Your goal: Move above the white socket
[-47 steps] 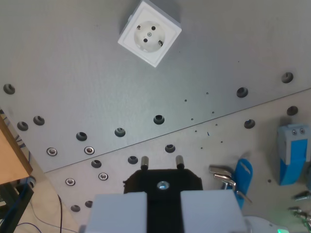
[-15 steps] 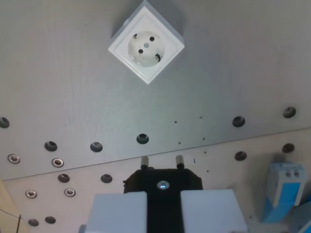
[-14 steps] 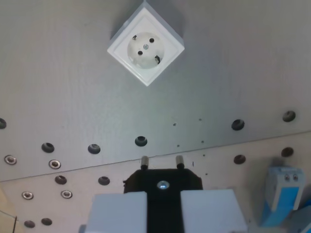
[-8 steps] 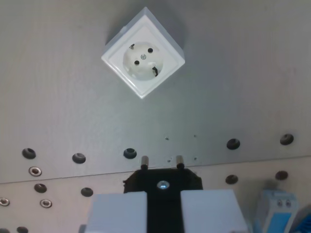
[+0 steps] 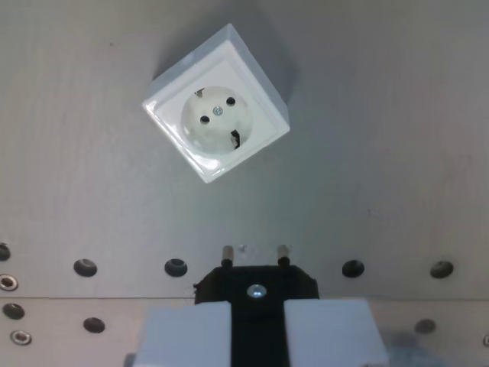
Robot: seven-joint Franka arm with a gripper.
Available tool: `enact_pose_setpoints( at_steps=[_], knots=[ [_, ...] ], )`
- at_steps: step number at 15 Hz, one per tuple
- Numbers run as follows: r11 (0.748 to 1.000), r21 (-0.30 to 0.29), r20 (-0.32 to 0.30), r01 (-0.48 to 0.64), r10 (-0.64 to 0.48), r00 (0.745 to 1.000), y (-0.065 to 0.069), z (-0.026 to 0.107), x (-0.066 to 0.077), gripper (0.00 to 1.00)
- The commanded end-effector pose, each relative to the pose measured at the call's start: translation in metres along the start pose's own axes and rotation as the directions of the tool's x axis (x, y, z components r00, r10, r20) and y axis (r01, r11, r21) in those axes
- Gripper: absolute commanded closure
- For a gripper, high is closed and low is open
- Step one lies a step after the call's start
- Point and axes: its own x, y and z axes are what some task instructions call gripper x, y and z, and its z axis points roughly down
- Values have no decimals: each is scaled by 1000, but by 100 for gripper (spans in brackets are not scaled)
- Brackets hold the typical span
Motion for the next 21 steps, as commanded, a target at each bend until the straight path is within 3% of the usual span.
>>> enact_pose_setpoints(
  at_steps=[1,15,21],
  knots=[
    [983,-34,-91,179,-182,979,6,17,-2,100],
    [966,-49,-102,254,-257,961,11,86,2,100],
    [968,-56,-102,243,-247,964,12,101,0,100]
  ],
)
